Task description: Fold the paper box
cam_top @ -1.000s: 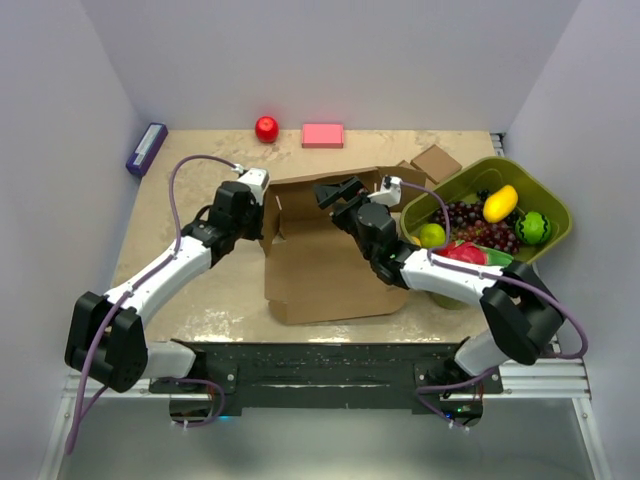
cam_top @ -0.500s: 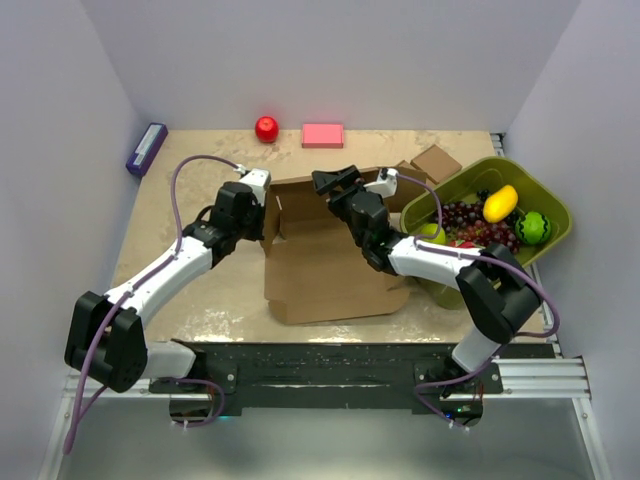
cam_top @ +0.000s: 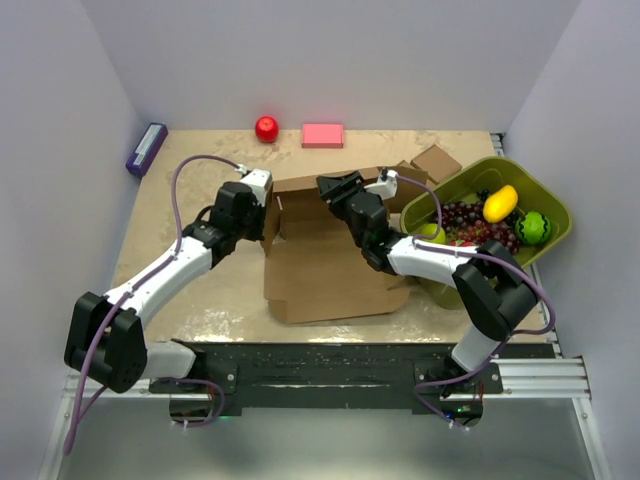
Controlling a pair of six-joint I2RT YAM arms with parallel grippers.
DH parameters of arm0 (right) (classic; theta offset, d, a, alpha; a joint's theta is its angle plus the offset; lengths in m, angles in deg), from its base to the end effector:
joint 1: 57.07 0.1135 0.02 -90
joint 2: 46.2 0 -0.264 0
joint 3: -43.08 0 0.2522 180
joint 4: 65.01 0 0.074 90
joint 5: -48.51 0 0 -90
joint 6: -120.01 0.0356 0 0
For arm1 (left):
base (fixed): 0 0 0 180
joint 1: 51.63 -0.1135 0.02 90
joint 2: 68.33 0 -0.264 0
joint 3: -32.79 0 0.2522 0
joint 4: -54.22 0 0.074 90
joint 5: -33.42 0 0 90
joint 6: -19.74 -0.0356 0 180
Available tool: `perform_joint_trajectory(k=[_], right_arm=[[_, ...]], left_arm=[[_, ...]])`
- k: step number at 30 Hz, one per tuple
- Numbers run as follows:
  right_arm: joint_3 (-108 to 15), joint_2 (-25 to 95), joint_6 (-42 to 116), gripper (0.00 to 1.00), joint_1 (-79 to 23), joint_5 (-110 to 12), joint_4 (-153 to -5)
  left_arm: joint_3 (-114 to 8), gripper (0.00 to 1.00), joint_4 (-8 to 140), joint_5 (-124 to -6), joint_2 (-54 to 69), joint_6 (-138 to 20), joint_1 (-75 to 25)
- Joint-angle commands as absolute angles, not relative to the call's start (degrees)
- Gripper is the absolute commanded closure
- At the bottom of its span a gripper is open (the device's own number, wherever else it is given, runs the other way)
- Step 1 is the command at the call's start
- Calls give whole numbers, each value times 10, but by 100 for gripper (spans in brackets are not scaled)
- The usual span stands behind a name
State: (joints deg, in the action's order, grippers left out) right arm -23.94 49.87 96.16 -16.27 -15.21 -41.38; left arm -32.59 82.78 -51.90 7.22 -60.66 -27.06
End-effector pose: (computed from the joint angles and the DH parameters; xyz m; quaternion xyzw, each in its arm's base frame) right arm 0.2933 0.2323 0.2436 0.3073 0.6693 0.4265 0.5251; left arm 0.2629 -0.1170 0.2561 0.0998 0.8954 -0.0918 0.4240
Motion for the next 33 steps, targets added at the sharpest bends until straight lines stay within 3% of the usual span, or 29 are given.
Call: perform_joint_trajectory(k=[1, 11, 14, 19, 22, 23, 24, 27, 33], right_arm=[[-229, 499, 973, 45, -166, -120, -397], [-223, 493, 972, 63, -171, -120, -393], [-215, 492, 975, 69, -172, -120, -390], [-209, 497, 979, 75, -173, -127, -387], [-206, 498, 981, 76, -173, -128, -387], [-205, 499, 982, 76, -173, -128, -386], [-205, 500, 981, 76, -174, -128, -387], [-204, 499, 981, 77, -175, -129, -389], [-211, 500, 983, 77, -178, -140, -397]], left_arm=[[-306, 100, 801, -579, 39, -630, -262], [-302, 100, 783, -661, 45, -648, -261], [-301, 94, 783, -667, 45, -649, -262], [-302, 72, 781, -672, 44, -655, -268], [-298, 49, 775, -677, 36, -669, -280], [-296, 36, 770, -677, 33, -678, -285], [-295, 31, 769, -678, 27, -681, -294], [-288, 23, 754, -691, 7, -692, -307], [-255, 21, 715, -649, -64, -731, -319]])
